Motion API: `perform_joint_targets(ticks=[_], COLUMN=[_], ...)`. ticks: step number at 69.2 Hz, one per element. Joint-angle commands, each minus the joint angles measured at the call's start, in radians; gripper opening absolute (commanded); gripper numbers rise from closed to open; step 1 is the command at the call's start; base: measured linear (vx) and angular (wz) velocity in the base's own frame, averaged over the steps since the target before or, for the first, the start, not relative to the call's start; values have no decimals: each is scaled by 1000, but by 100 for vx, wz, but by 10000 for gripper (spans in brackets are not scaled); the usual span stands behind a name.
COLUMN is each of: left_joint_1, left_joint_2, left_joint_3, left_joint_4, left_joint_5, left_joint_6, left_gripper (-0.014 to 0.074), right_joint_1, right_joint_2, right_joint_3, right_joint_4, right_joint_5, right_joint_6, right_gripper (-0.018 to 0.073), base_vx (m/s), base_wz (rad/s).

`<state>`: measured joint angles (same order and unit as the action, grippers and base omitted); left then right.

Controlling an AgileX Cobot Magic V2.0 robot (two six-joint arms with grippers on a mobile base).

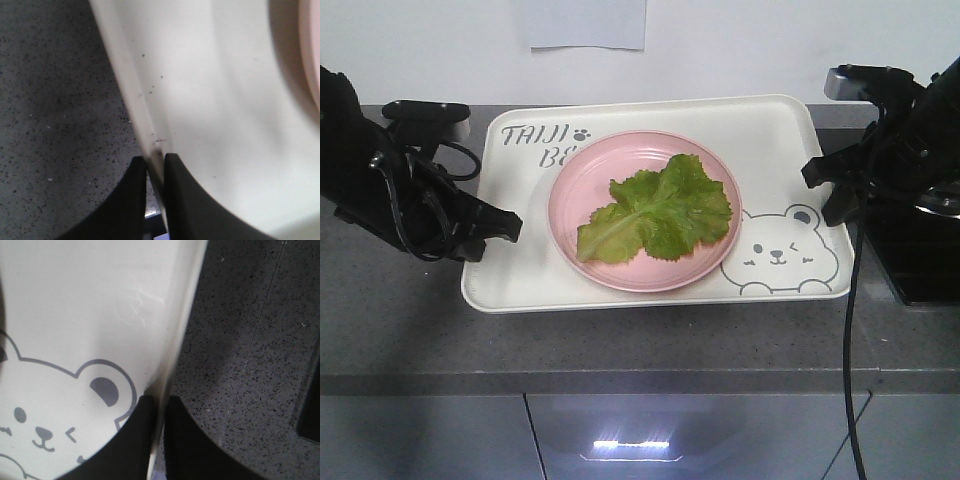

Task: Transfer vegetables to tray and serve
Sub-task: 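Hold the tray level with both grippers over the grey countertop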

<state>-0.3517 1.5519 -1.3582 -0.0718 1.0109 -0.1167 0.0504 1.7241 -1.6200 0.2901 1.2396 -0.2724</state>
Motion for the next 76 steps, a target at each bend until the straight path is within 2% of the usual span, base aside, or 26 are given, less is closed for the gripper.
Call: perform_joint_targets(ticks=[1,76], left_joint_1=[-23,-23], left_joint_2=[-43,-43], left_joint_3=[-33,-33], left_joint_4=[-110,-110], left_joint_5=[-95,-95], left_joint_6=[26,26], left_gripper=[-6,-6], right_joint_1=[17,17], right_joint_2=[-55,-55], right_joint_3=[-29,-29], right_joint_4=[145,145], right_joint_5=[43,43], right_joint_6=[-40,-40], right_gripper=[-6,-6], base_vx=[6,5], base_wz=[1,3])
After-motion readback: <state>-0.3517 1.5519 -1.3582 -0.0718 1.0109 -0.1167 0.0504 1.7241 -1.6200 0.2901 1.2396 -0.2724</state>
